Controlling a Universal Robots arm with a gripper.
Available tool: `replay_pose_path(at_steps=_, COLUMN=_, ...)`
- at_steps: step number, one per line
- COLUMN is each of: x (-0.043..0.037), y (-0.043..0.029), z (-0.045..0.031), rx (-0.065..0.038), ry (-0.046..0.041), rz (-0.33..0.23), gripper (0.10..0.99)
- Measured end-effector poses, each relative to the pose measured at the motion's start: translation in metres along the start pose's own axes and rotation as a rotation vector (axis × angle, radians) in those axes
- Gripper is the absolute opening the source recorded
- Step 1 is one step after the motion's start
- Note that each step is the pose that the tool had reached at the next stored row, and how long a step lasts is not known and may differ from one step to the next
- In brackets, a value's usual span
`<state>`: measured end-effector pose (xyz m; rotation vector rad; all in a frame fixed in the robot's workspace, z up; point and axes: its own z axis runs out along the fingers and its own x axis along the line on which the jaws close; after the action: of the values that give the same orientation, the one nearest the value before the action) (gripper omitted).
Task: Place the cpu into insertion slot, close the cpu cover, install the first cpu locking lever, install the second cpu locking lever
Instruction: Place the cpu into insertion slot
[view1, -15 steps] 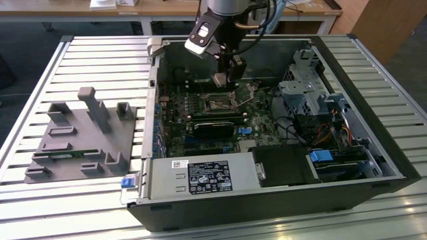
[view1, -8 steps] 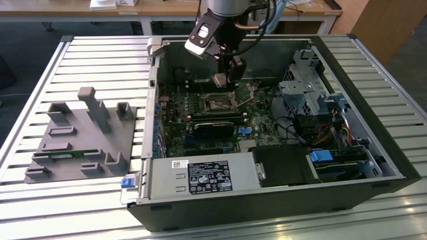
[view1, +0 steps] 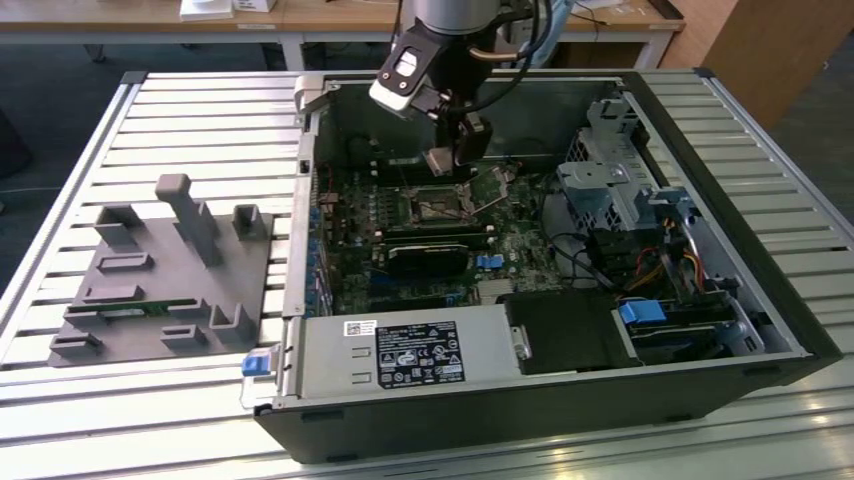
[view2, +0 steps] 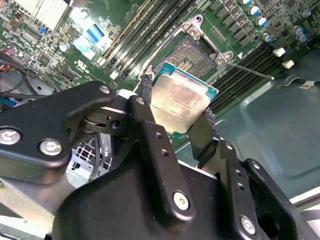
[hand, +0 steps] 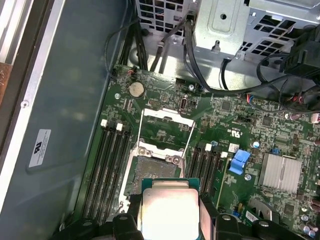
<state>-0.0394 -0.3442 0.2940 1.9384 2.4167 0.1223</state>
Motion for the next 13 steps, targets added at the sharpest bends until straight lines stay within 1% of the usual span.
replay_pose_path(at_steps=7, x=0.0, y=-0.0001, z=0.0012, rx=-0.001, ry=-0.0036, rz=0.043, gripper=0.541)
replay_pose_path(at_steps=12, x=0.0, y=-0.0002, z=0.0029, rx=-0.002, ry=-0.0107, rz=0.121, gripper=0.541)
replay_pose_path(at_steps=13, x=0.0, y=-0.0002, z=0.003, rx=-0.002, ry=-0.0125, rz=0.13, gripper=0.541)
